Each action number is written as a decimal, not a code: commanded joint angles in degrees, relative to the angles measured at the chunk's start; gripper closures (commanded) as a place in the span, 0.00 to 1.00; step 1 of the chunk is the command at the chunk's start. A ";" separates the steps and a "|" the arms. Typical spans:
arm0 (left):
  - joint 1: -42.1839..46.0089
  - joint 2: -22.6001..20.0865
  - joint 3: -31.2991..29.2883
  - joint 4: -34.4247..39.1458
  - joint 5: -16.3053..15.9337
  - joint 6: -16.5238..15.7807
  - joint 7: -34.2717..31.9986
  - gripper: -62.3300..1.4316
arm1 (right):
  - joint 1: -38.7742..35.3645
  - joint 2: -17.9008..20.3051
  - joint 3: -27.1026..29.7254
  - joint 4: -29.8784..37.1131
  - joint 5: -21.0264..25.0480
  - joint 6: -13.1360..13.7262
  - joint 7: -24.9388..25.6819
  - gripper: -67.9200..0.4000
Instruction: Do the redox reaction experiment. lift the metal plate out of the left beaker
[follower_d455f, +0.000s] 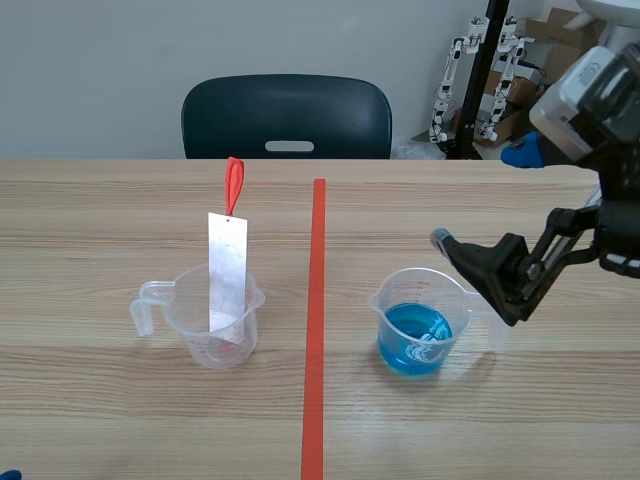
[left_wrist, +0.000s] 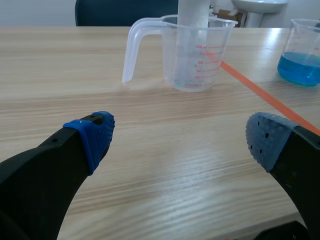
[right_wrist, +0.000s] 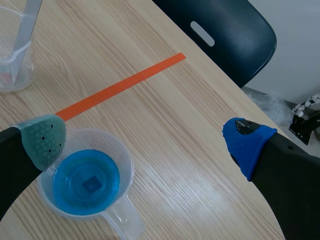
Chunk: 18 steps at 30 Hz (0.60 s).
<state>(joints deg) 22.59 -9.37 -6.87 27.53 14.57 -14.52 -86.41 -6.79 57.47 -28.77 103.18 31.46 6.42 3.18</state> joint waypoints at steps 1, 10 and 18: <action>0.04 -0.37 -0.22 1.25 -0.15 0.24 -2.62 0.11 | 2.64 -0.66 -0.90 0.46 0.22 -0.31 -1.22 0.00; -1.64 -0.37 -0.20 2.40 -0.13 0.46 -2.62 0.11 | 9.27 -3.08 -9.40 0.46 0.28 1.62 -3.67 0.00; -1.64 -0.66 -0.13 4.59 -0.13 1.92 -2.62 0.11 | 14.19 -4.52 -18.36 -2.10 0.33 0.90 0.46 0.00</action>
<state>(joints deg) 20.47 -9.41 -6.87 31.07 14.59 -12.23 -86.41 5.63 53.36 -47.66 101.91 31.38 8.19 3.03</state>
